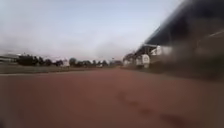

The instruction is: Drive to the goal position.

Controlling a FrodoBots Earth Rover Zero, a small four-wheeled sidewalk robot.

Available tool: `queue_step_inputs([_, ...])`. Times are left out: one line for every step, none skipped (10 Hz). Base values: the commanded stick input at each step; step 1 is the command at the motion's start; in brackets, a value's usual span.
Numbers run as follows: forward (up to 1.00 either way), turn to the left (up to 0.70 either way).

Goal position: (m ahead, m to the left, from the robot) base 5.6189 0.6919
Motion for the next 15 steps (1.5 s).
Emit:
queue_step_inputs([0.70,0.00])
queue_step_inputs([0.70,0.00])
queue_step_inputs([0.70,0.00])
queue_step_inputs([0.70,0.00])
queue_step_inputs([0.70,0.00])
queue_step_inputs([0.70,0.00])
queue_step_inputs([0.70,0.00])
queue_step_inputs([0.70,0.00])
queue_step_inputs([0.70,0.00])
queue_step_inputs([0.70,0.00])
queue_step_inputs([0.70,0.00])
queue_step_inputs([0.70,0.00])
queue_step_inputs([0.70,0.00])
queue_step_inputs([0.70,0.00])
queue_step_inputs([0.70,0.00])
